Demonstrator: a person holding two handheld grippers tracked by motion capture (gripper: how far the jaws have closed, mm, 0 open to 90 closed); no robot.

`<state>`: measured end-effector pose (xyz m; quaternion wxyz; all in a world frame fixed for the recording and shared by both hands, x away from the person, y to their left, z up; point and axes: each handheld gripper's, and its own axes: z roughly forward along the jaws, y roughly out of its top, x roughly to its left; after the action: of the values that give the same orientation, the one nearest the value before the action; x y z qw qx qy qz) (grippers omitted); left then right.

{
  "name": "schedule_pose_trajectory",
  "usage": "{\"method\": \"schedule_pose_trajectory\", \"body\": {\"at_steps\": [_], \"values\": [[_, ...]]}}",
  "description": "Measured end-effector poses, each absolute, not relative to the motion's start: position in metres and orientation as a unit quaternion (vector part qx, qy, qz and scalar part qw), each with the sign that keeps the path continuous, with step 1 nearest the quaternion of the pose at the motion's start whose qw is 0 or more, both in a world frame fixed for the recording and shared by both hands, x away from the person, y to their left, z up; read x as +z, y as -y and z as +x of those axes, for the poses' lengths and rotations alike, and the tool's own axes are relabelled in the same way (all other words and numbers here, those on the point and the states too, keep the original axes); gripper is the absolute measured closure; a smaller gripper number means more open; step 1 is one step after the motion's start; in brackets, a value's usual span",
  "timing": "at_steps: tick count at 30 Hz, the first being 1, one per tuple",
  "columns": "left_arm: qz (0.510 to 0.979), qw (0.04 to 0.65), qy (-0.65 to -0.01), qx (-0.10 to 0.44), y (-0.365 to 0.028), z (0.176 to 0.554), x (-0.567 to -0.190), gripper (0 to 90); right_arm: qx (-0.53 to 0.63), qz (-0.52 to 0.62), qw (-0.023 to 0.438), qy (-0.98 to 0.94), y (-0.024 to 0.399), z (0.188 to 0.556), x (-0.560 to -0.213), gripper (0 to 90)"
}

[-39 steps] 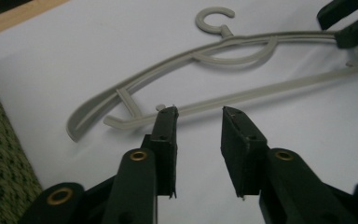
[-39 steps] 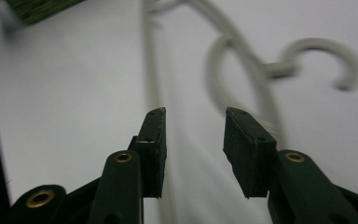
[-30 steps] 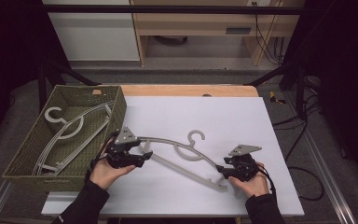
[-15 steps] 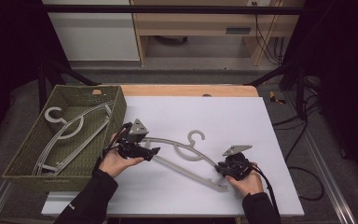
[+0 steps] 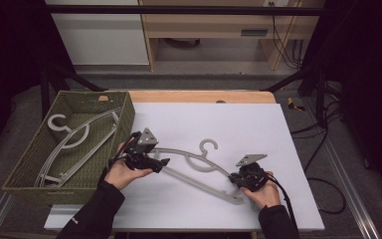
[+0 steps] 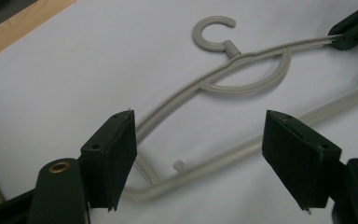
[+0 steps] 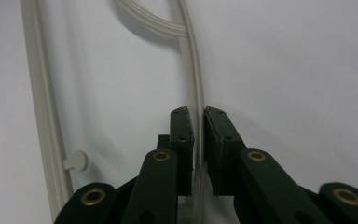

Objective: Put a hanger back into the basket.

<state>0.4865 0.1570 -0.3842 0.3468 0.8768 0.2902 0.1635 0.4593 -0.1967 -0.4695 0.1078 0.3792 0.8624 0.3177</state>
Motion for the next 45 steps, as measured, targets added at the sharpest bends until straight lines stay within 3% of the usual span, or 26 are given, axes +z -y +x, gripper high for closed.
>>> {"method": "schedule_pose_trajectory", "body": {"at_steps": [6,16,21,31,45], "values": [[0.889,0.332,-0.277,0.150,-0.154,0.486,-0.388,26.1,0.326,0.349,0.089,-0.874,0.196,0.459,-0.470,81.9],[0.931,0.256,-0.226,0.127,-0.135,0.495,-0.421,29.5,0.339,0.318,0.073,-0.882,0.193,0.456,-0.469,80.2],[0.938,0.233,-0.228,0.120,-0.132,0.507,-0.436,37.6,0.391,0.318,0.086,-0.859,0.203,0.451,-0.456,72.3],[0.945,0.207,-0.224,0.118,-0.129,0.520,-0.451,62.8,0.381,0.332,0.096,-0.858,0.205,0.446,-0.451,68.6],[0.952,0.175,-0.221,0.122,-0.122,0.510,-0.450,74.3,0.392,0.335,0.108,-0.850,0.211,0.445,-0.445,67.5]]}}
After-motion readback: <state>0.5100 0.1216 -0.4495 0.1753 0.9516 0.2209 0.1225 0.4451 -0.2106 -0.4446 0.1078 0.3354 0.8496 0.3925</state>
